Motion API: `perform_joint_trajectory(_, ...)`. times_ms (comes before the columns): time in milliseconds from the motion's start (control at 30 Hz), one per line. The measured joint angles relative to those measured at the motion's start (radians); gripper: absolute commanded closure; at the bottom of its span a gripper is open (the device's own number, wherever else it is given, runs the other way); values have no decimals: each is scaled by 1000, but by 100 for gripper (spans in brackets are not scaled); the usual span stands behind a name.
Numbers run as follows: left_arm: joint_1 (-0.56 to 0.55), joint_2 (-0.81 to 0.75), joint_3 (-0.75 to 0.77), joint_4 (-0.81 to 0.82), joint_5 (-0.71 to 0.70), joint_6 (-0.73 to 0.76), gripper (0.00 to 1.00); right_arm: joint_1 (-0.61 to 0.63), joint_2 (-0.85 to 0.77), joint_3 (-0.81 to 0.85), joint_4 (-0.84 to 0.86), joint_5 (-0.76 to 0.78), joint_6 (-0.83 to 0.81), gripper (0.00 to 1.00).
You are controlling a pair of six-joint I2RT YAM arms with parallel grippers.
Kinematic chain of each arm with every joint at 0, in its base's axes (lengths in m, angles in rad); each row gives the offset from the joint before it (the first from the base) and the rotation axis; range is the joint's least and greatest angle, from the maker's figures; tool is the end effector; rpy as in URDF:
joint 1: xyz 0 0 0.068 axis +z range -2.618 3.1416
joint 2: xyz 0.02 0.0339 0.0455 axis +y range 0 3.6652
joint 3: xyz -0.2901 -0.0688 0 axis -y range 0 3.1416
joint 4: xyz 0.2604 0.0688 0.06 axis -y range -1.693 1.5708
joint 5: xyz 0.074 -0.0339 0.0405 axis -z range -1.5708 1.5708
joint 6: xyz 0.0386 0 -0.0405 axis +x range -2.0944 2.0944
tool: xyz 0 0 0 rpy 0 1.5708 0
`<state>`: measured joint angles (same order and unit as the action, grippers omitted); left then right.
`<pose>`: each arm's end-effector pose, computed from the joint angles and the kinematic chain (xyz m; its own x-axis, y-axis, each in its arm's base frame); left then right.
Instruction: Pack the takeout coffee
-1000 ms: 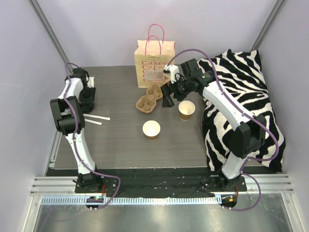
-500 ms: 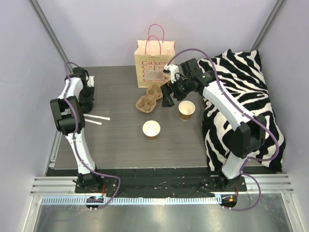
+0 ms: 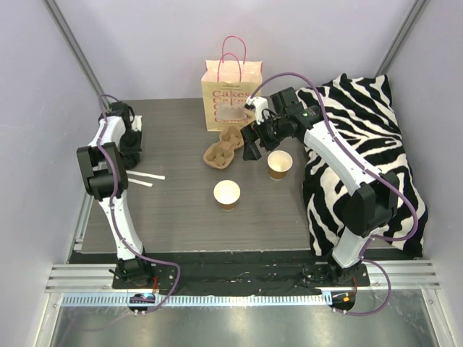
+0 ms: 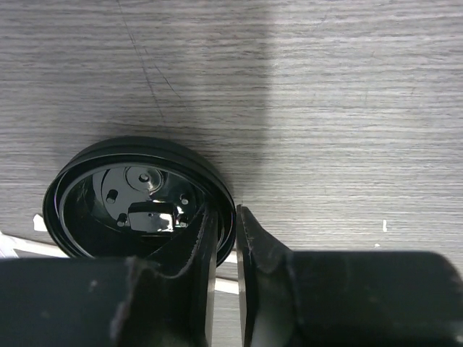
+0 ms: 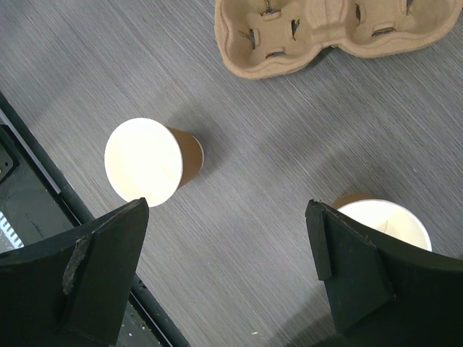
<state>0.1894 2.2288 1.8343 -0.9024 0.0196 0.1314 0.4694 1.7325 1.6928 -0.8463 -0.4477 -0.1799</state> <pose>0.4827 0.0918 0.1899 -0.9613 -0.0509 -0.2706 -0.0576 0.9982 0.0167 0.3475 0.1950 0.3652 -0.5630 -0.4664 -0.6823 -0.7650 0.6064 0.2167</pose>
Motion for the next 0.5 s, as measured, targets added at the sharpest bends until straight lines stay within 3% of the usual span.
perform_joint_trajectory(300, 0, -3, 5, -13, 1, 0, 96, 0, 10, 18, -1, -9, 0, 0)
perform_joint_trajectory(500, 0, -40, 5, -35, 12, 0, 100, 0, 17, 32, -1, -19, 1, 0)
